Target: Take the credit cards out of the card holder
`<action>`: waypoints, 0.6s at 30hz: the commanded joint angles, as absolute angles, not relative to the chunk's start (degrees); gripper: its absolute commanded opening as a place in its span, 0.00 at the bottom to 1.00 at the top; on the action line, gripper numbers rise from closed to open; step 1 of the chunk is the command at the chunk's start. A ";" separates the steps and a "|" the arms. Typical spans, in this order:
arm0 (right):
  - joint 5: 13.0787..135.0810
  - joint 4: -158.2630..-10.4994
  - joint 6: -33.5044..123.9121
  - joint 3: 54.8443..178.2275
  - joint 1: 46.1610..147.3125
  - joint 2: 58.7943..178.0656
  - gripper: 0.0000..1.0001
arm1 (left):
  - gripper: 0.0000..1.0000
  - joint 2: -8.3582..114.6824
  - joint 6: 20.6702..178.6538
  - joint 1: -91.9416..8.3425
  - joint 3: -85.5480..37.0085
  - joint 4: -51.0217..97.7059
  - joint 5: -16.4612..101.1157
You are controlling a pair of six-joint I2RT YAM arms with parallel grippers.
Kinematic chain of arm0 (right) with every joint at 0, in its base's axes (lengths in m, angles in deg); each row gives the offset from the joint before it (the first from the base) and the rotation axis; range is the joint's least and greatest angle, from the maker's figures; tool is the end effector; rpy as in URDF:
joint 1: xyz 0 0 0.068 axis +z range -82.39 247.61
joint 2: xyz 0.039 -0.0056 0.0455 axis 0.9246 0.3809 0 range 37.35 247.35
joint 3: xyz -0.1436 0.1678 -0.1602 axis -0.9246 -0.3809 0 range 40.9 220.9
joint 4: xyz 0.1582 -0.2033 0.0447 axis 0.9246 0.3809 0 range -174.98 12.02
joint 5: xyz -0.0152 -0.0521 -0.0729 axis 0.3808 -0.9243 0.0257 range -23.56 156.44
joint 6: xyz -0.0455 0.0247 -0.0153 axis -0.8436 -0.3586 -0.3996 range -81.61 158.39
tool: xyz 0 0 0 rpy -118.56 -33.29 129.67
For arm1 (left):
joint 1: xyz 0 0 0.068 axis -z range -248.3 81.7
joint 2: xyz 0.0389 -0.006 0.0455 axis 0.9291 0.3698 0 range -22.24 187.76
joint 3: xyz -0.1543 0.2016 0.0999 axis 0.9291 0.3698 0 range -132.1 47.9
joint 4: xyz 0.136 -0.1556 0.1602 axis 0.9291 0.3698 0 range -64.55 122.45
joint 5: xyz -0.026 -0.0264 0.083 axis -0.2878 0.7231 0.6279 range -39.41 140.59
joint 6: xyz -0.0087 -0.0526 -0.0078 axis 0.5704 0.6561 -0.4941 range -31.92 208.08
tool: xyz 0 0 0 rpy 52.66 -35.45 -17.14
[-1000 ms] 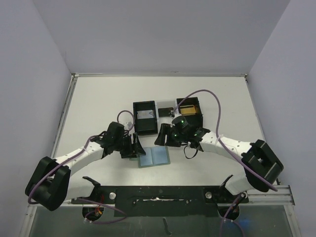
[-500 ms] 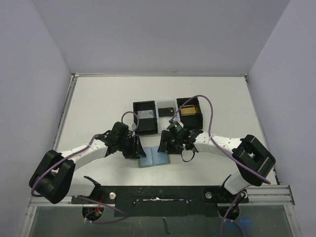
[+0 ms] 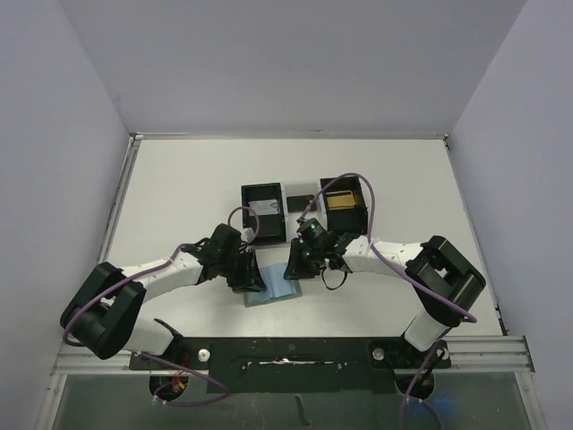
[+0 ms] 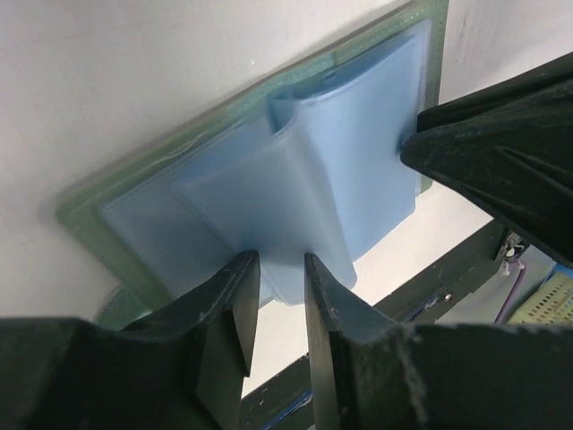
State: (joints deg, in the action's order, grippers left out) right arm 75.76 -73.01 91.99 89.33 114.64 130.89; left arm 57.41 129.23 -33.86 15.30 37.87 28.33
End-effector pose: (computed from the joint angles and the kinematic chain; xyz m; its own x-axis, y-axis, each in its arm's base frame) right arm 0.2077 0.2315 0.1541 -0.9690 0.1251 -0.2131 -0.0035 0.8553 0.5181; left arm 0.1885 -0.1456 0.1427 -0.9838 -0.0639 -0.1678 0.0461 0.8134 -0.5799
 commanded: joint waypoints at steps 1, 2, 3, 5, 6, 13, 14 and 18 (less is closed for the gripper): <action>81.44 -80.41 91.74 90.76 115.11 130.09 0.18 | 0.25 57.65 129.16 -33.41 14.99 34.15 28.77; 81.54 -80.41 91.74 90.82 115.14 130.03 0.17 | 0.25 57.65 129.08 -33.45 15.03 34.14 28.86; 81.78 -80.72 91.63 90.76 115.20 129.88 0.16 | 0.25 57.70 129.12 -33.41 15.03 34.15 28.80; 82.86 -81.84 91.48 90.57 115.04 129.60 0.14 | 0.24 57.82 129.08 -33.41 15.18 34.06 28.79; 83.40 -82.16 91.48 90.63 115.00 129.55 0.14 | 0.24 57.85 129.06 -33.45 15.24 33.96 28.70; 85.84 -82.93 91.43 91.51 114.83 130.33 0.15 | 0.22 57.46 129.27 -33.40 15.73 33.66 28.77; 85.80 -82.81 91.39 91.52 114.85 130.34 0.15 | 0.21 57.28 129.28 -33.41 15.78 33.70 28.85; 84.93 -81.92 91.30 91.48 114.80 129.93 0.12 | 0.19 56.27 129.25 -33.45 15.47 34.07 29.50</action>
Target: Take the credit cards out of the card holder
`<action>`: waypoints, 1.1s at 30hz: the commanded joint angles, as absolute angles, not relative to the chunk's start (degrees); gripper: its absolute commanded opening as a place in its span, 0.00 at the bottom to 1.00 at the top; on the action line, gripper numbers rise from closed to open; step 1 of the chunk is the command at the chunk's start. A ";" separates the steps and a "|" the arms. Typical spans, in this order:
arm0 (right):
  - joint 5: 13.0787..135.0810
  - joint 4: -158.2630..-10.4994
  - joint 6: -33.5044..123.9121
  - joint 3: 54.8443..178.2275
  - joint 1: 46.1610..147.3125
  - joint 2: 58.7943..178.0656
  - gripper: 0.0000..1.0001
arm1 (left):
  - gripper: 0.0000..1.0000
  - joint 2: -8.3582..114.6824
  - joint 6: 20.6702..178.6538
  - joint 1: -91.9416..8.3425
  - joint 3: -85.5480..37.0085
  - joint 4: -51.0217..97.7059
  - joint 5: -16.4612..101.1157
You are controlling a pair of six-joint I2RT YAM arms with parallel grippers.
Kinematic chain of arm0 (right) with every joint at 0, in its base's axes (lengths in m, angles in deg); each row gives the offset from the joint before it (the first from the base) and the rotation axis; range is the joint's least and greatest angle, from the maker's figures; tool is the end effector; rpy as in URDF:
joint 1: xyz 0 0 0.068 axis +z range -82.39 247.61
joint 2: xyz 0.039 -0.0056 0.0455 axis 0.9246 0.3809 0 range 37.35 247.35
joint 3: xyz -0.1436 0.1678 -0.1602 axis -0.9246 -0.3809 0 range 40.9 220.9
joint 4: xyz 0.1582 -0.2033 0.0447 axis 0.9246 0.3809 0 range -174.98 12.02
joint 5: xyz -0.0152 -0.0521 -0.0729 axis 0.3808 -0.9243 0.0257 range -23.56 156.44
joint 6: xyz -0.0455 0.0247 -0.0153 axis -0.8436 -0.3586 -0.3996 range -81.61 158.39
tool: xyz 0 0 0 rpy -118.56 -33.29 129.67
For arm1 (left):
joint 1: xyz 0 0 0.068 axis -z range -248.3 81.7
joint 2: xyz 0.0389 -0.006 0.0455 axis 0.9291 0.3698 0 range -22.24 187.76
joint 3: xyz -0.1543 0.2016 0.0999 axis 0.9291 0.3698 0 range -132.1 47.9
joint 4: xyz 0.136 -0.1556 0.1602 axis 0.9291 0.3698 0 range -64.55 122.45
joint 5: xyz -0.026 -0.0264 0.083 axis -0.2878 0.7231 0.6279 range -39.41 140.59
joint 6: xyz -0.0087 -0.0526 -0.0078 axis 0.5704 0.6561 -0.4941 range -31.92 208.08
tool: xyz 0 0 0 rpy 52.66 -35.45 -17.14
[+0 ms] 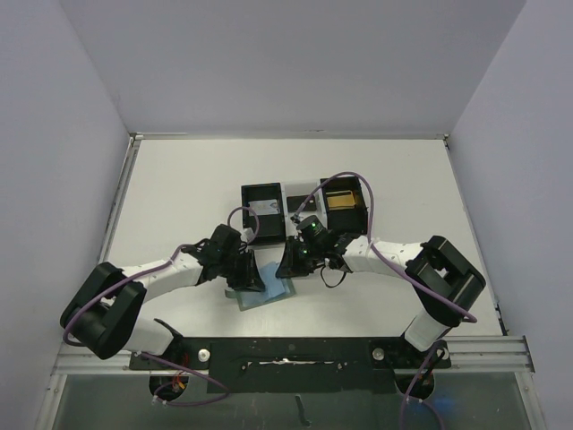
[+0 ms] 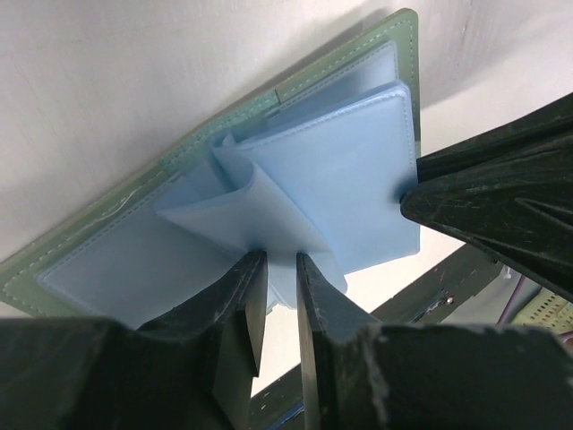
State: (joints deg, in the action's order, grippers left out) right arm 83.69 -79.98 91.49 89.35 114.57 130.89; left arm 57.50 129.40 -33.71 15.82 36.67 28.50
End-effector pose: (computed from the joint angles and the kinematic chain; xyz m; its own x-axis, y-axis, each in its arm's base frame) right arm 0.2113 0.2418 0.1630 -0.9763 0.0735 -0.2034 -0.0784 0.7562 0.6496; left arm 0.1880 -0.1459 0.1411 -0.9823 -0.0659 -0.1756 0.0498 0.8110 -0.5829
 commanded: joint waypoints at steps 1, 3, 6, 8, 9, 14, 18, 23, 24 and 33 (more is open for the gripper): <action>84.19 -81.21 91.30 91.57 114.81 129.75 0.08 | 0.18 55.85 129.20 -33.40 15.31 34.64 29.96; 82.18 -79.66 91.26 91.55 114.73 129.09 0.02 | 0.18 54.90 128.80 -33.38 14.53 36.56 31.43; 79.03 -77.00 91.72 91.06 114.07 127.84 0.00 | 0.23 52.82 127.63 -33.41 13.07 40.42 34.67; 77.14 -74.98 91.74 90.56 113.40 127.20 0.00 | 0.29 51.08 127.46 -33.50 12.37 42.23 36.90; 76.48 -74.15 91.69 90.10 112.98 126.84 0.00 | 0.32 50.18 127.39 -33.49 12.41 42.61 37.57; 76.69 -73.02 91.09 88.06 110.63 125.19 0.00 | 0.45 48.55 127.98 -33.63 14.26 41.08 37.70; 78.15 -72.14 88.82 90.20 111.08 125.24 0.02 | 0.46 51.52 127.92 -33.60 15.17 37.57 34.95; 79.93 -72.01 87.62 93.88 112.91 125.69 0.08 | 0.46 53.98 128.66 -33.41 16.31 32.84 31.94; 79.89 -71.69 87.53 94.50 113.24 125.80 0.10 | 0.44 54.38 128.67 -33.41 16.39 32.68 31.81; 81.48 -71.12 86.75 97.56 114.64 126.92 0.19 | 0.30 54.18 129.43 -33.41 18.02 30.96 31.05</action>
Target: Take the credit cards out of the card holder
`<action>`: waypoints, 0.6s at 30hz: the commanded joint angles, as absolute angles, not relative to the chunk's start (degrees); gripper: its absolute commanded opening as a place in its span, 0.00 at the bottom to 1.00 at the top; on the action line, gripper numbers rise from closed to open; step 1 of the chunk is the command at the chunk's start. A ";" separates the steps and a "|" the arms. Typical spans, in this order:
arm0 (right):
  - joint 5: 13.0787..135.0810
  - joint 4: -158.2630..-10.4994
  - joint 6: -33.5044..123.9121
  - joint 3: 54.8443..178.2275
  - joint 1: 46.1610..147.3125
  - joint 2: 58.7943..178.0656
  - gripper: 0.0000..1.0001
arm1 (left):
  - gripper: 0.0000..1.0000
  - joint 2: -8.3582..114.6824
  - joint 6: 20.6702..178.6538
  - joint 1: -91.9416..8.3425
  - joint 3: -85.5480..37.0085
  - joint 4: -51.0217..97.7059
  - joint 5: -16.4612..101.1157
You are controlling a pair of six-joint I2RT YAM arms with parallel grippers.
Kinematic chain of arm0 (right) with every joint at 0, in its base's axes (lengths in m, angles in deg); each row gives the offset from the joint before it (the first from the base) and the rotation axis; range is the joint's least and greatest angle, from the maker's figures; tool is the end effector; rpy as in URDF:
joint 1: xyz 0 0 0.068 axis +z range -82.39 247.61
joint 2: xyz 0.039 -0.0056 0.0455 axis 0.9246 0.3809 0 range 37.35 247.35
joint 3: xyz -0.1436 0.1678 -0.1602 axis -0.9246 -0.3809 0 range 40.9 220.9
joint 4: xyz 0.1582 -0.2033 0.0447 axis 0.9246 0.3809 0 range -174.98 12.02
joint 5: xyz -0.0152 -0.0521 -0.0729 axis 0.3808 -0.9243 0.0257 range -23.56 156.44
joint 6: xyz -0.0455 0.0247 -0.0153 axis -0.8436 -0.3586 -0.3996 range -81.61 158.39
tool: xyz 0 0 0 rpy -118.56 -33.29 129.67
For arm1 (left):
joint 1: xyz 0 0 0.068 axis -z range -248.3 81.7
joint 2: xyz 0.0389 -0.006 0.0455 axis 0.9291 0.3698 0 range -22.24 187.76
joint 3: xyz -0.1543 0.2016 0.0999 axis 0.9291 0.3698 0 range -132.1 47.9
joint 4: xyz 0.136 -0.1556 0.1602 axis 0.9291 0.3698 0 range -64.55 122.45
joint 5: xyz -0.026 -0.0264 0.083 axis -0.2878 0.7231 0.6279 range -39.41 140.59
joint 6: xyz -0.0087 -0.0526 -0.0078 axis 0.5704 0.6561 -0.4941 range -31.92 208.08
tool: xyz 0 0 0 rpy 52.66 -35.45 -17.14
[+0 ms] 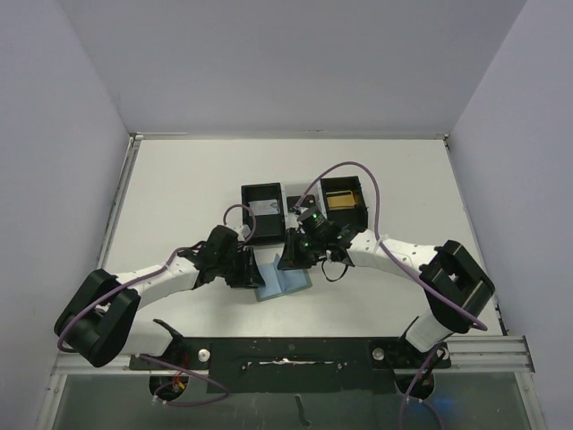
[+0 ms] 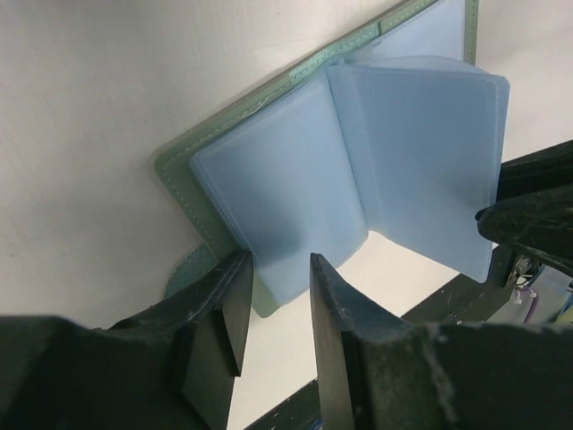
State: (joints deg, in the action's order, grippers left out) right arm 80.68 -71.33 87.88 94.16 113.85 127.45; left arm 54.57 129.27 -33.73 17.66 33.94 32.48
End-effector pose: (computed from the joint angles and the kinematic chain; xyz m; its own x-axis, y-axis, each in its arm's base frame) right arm 0.2160 0.2383 0.1949 -0.9611 0.0618 -0.2690 -0.1194 0.7857 0.6070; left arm 0.1860 -0.1416 0.1455 -0.9597 -0.0989 -0.2632 0.0715 0.8194 -0.5688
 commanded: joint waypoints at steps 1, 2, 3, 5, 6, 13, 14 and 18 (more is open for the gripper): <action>81.10 -70.47 86.59 97.99 114.72 127.22 0.19 | 0.30 54.10 129.35 -33.41 18.02 31.06 31.14; 81.08 -70.32 86.37 98.29 114.79 127.51 0.21 | 0.29 54.05 129.32 -33.41 18.02 31.11 31.24; 81.23 -70.33 86.23 98.49 114.75 127.79 0.22 | 0.29 54.05 129.34 -33.43 18.02 31.16 31.25; 81.54 -70.41 86.28 98.81 114.94 128.40 0.24 | 0.29 54.12 129.36 -33.42 17.79 31.16 31.25; 82.00 -70.84 86.22 98.87 115.01 128.66 0.26 | 0.29 54.11 129.32 -33.41 17.61 31.24 31.25; 85.77 -73.80 86.40 98.94 115.79 131.18 0.36 | 0.29 53.02 129.22 -33.43 17.46 32.21 32.18; 85.85 -73.84 86.26 99.11 115.94 131.48 0.37 | 0.29 52.79 129.27 -33.41 17.61 32.21 32.26; 84.30 -72.25 85.76 99.73 116.17 132.10 0.38 | 0.29 51.93 129.54 -33.41 17.85 32.42 32.61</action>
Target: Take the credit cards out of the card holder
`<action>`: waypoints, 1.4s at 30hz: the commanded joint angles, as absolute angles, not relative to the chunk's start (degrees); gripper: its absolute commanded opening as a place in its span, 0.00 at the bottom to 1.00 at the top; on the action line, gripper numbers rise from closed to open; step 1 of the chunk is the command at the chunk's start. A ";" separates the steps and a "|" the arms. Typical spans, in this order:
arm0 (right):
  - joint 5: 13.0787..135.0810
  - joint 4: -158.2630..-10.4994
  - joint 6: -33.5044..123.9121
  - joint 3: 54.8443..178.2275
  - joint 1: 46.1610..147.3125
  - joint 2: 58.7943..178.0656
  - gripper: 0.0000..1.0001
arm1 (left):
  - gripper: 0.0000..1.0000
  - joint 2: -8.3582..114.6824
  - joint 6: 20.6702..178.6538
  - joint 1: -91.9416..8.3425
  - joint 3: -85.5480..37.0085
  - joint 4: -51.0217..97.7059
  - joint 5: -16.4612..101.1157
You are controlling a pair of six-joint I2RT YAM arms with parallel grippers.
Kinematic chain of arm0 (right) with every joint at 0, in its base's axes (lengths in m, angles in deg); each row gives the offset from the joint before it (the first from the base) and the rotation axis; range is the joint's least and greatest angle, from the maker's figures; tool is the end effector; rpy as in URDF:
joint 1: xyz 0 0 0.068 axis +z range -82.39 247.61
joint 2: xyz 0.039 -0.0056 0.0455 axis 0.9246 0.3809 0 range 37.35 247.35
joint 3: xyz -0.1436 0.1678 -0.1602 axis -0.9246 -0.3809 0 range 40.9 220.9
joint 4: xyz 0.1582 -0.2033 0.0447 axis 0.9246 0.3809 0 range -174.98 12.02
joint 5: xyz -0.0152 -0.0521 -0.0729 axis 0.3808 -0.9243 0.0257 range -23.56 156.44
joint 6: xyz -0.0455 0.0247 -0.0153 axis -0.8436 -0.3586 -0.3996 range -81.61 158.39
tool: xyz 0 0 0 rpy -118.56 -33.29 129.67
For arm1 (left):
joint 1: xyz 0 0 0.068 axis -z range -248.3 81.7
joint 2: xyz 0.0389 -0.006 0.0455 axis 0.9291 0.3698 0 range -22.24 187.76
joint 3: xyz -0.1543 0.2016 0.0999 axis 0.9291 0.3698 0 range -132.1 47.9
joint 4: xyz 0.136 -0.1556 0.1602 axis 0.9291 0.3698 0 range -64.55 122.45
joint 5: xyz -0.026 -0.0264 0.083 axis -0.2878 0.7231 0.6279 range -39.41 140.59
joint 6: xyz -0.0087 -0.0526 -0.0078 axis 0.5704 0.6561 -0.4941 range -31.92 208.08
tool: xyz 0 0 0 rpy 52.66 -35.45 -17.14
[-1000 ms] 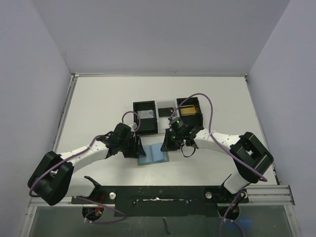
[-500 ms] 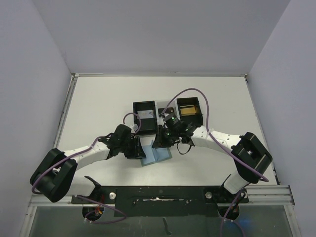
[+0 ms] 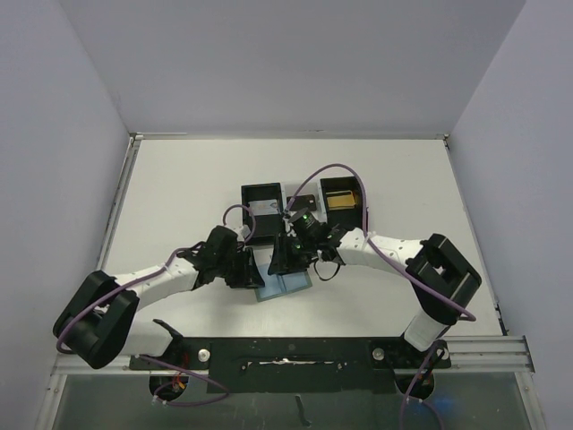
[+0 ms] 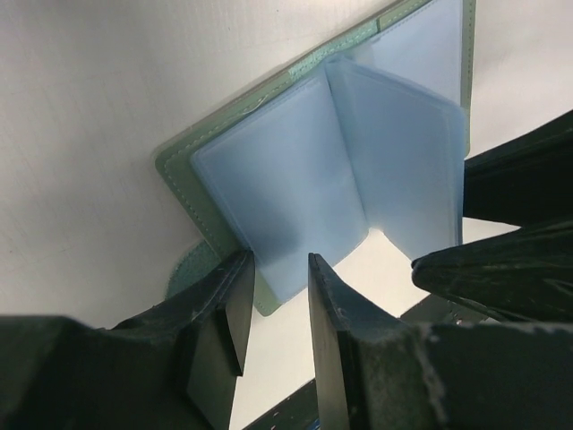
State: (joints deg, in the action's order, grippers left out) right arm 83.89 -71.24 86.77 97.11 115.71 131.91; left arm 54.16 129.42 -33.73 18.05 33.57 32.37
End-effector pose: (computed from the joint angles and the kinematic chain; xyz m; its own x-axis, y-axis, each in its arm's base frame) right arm 0.2168 0.2577 0.1865 -0.9728 -0.0163 -0.2313 -0.1595 0.7711 0.6164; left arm 0.1850 -0.1410 0.1456 -0.9587 -0.1014 -0.2657 0.0726 0.8161 -0.5734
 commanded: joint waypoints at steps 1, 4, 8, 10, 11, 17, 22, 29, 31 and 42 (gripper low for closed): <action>84.27 -72.19 85.50 99.70 116.14 132.05 0.38 | 0.29 51.74 129.60 -33.45 17.84 32.62 32.76; 84.02 -72.21 85.22 99.38 116.21 131.56 0.41 | 0.29 51.12 129.53 -33.49 17.75 33.04 33.42; 86.16 -74.44 84.93 98.45 116.15 130.55 0.50 | 0.29 51.05 129.31 -33.55 17.45 33.58 33.71; 87.46 -75.34 84.96 98.30 116.19 130.59 0.52 | 0.29 51.06 129.23 -33.52 17.40 33.83 33.88; 88.78 -76.26 84.97 98.18 116.26 130.61 0.53 | 0.29 50.98 129.22 -33.60 17.34 33.94 34.04; 91.70 -79.35 85.22 98.60 116.91 131.48 0.54 | 0.29 48.73 129.82 -33.58 17.84 35.72 36.24; 81.71 -68.69 83.22 102.71 117.15 133.28 0.52 | 0.29 45.75 130.88 -33.86 19.07 36.94 38.27; 73.85 -62.05 81.62 107.28 119.19 136.76 0.56 | 0.27 43.69 131.15 -34.24 19.12 39.44 40.76; 72.68 -60.98 81.23 108.51 119.78 138.00 0.58 | 0.24 42.76 131.34 -34.25 18.76 41.17 42.48; 63.37 -51.54 78.91 117.89 124.09 145.52 0.70 | 0.19 30.28 134.49 -35.14 20.11 46.18 51.59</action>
